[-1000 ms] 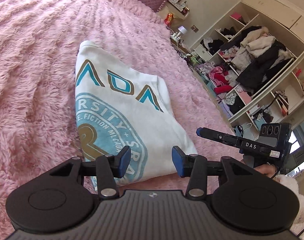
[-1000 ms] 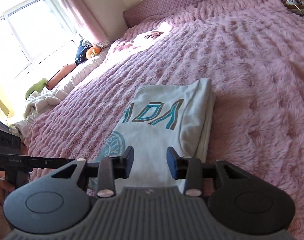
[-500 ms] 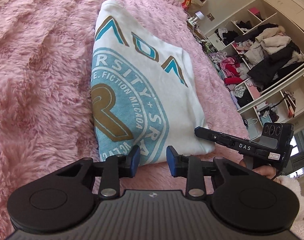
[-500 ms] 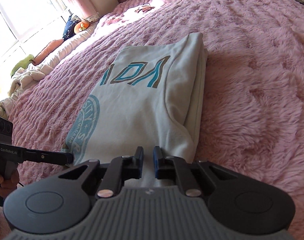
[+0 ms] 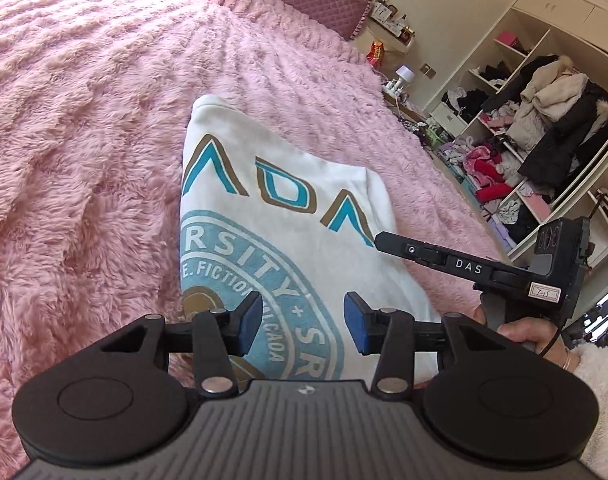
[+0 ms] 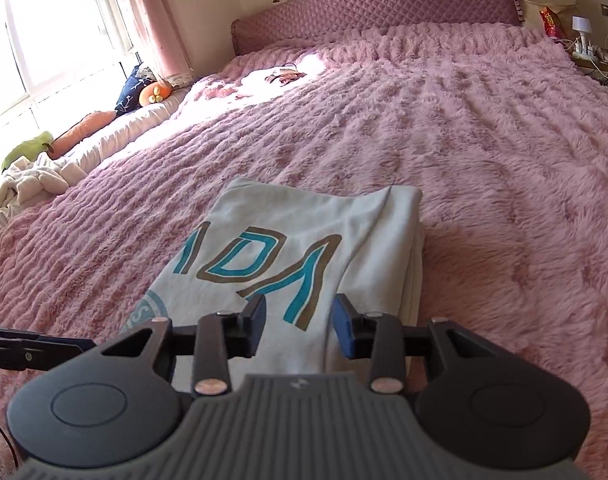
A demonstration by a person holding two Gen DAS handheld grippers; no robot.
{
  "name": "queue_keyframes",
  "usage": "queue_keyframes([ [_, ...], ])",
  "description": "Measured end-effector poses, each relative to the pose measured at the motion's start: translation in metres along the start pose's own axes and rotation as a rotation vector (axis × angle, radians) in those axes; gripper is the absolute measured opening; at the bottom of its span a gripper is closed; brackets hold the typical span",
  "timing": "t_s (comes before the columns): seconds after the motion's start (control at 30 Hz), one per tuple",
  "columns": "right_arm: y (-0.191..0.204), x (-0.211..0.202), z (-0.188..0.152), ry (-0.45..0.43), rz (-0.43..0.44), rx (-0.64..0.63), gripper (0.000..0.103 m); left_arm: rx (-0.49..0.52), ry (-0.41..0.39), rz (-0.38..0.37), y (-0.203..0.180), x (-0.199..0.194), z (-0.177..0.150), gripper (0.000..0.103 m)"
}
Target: Fold small clothes
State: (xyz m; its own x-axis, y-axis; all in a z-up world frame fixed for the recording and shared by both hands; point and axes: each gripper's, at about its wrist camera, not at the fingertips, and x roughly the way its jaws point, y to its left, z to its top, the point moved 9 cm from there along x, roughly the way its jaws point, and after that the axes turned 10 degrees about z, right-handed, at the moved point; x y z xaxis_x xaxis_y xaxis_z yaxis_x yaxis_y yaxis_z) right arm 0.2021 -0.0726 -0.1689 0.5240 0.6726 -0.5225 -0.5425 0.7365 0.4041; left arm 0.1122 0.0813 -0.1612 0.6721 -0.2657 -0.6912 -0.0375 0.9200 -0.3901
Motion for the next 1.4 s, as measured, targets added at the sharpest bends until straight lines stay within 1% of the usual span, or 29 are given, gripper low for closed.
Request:
queue_keyframes([
  [0.07, -0.007, 0.009, -0.008, 0.022, -0.021, 0.018, 0.033, -0.001, 0.031, 0.026, 0.005, 0.008, -0.007, 0.052],
  [0.13, -0.011, 0.014, -0.012, 0.029, -0.032, 0.030, 0.033, -0.009, 0.039, 0.034, 0.007, 0.012, -0.013, 0.055],
  [0.2, -0.010, 0.013, -0.010, 0.028, -0.038, 0.048, 0.034, -0.007, 0.044, 0.064, 0.005, 0.011, -0.011, 0.055],
  [0.27, -0.005, 0.005, -0.003, 0.016, -0.048, 0.070, 0.037, 0.022, 0.037, 0.109, -0.002, 0.003, -0.005, 0.057],
  [0.33, 0.009, -0.013, 0.008, -0.017, -0.051, 0.070, 0.041, 0.052, 0.013, 0.169, -0.012, -0.011, 0.002, 0.065],
  [0.37, 0.017, -0.024, 0.012, -0.030, -0.064, 0.064, 0.046, 0.066, -0.005, 0.197, -0.018, -0.020, 0.006, 0.068],
  [0.4, 0.025, -0.034, 0.016, -0.039, -0.080, 0.057, 0.049, 0.077, -0.020, 0.217, -0.022, -0.028, 0.008, 0.072],
  [0.43, 0.035, -0.047, 0.018, -0.049, -0.094, 0.045, 0.054, 0.092, -0.038, 0.245, -0.030, -0.039, 0.010, 0.078],
  [0.47, 0.046, -0.060, 0.020, -0.063, -0.106, 0.031, 0.059, 0.102, -0.055, 0.266, -0.035, -0.048, 0.012, 0.081],
  [0.5, 0.058, -0.074, 0.020, -0.073, -0.124, 0.016, 0.061, 0.115, -0.074, 0.287, -0.042, -0.058, 0.012, 0.084],
  [0.57, 0.078, -0.097, 0.016, -0.080, -0.166, -0.009, 0.071, 0.136, -0.108, 0.323, -0.053, -0.076, 0.010, 0.086],
  [0.6, 0.089, -0.112, 0.012, -0.085, -0.191, -0.021, 0.072, 0.142, -0.114, 0.341, -0.058, -0.083, 0.007, 0.088],
  [0.67, 0.105, -0.130, 0.003, -0.090, -0.220, -0.037, 0.073, 0.153, -0.112, 0.375, -0.066, -0.096, 0.000, 0.089],
  [0.7, 0.112, -0.138, -0.003, -0.084, -0.239, -0.044, 0.075, 0.156, -0.108, 0.390, -0.068, -0.100, -0.003, 0.089],
  [0.73, 0.118, -0.145, -0.010, -0.080, -0.257, -0.050, 0.081, 0.155, -0.102, 0.403, -0.070, -0.104, -0.007, 0.089],
  [0.87, 0.134, -0.163, -0.037, -0.050, -0.308, -0.065, 0.082, 0.127, -0.065, 0.459, -0.070, -0.118, -0.026, 0.089],
  [0.93, 0.139, -0.169, -0.050, -0.032, -0.297, -0.041, 0.082, 0.111, -0.042, 0.472, -0.069, -0.123, -0.036, 0.089],
  [1.07, 0.151, -0.173, -0.073, 0.003, -0.269, -0.001, 0.082, 0.090, -0.009, 0.470, -0.067, -0.129, -0.051, 0.089],
  [1.23, 0.165, -0.171, -0.079, 0.021, -0.235, 0.007, 0.082, 0.074, 0.008, 0.485, -0.066, -0.135, -0.061, 0.089],
  [1.4, 0.174, -0.168, -0.079, 0.030, -0.238, -0.021, 0.082, 0.065, 0.007, 0.495, -0.063, -0.138, -0.063, 0.089],
])
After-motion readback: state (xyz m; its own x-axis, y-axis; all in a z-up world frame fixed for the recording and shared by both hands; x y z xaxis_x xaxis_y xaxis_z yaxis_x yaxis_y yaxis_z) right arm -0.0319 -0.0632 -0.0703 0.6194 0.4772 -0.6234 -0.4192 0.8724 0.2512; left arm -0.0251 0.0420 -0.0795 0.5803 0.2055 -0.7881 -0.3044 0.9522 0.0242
